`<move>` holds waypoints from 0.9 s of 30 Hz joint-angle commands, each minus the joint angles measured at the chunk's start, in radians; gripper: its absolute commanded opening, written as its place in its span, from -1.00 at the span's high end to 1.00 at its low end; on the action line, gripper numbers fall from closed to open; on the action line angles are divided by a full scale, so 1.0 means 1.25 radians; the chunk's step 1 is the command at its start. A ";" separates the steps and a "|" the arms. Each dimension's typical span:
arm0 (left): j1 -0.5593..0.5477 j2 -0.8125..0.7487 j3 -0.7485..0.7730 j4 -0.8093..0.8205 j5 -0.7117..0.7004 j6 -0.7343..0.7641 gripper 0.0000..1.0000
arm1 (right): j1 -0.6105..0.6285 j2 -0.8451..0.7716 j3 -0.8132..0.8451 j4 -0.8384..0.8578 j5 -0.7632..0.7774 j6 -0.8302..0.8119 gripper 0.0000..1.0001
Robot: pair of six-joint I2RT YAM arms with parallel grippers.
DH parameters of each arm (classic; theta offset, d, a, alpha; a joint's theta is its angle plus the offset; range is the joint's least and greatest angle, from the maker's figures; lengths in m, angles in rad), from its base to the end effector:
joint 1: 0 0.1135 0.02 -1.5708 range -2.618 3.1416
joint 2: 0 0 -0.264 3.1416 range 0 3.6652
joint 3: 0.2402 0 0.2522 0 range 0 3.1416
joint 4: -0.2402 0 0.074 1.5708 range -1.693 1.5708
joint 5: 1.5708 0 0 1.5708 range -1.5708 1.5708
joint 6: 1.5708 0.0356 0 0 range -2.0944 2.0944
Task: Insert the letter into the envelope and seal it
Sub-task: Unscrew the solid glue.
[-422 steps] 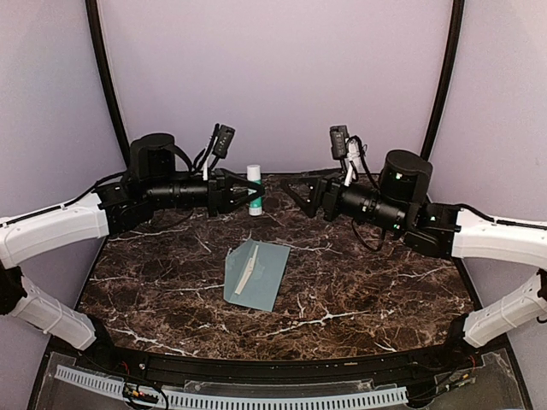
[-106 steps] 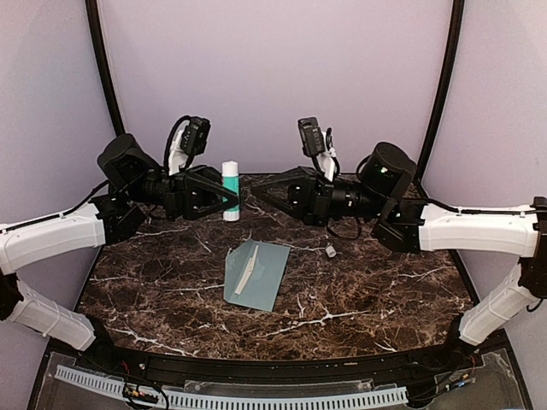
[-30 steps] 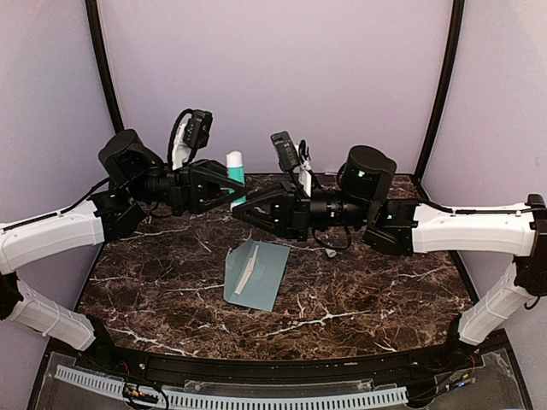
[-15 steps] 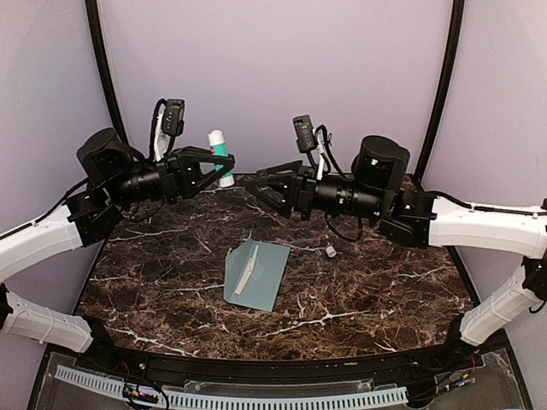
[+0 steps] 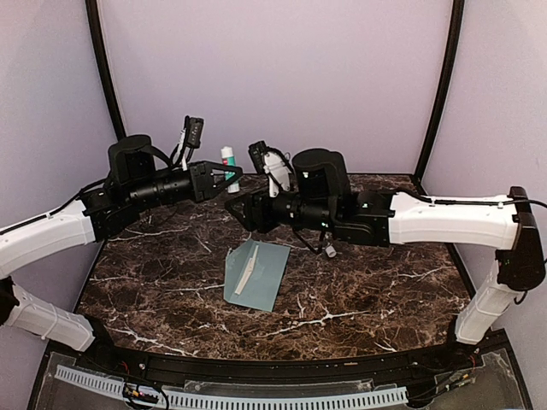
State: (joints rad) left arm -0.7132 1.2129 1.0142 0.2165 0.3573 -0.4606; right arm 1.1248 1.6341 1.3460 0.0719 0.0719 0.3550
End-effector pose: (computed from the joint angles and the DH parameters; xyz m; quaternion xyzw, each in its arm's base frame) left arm 0.2088 -0.1971 0.3731 0.2126 0.6682 -0.4925 0.5156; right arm 0.1729 0.3558 0.3414 -0.2715 0.7302 0.4016 0.4814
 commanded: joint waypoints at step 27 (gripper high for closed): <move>0.008 0.011 0.011 0.112 0.309 -0.020 1.00 | -0.057 -0.090 -0.069 0.226 -0.275 0.031 0.89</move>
State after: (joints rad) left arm -0.7055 1.2396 1.0164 0.2352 0.4797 -0.4889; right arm 1.0908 1.6154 1.3163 0.1692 -0.0429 0.3607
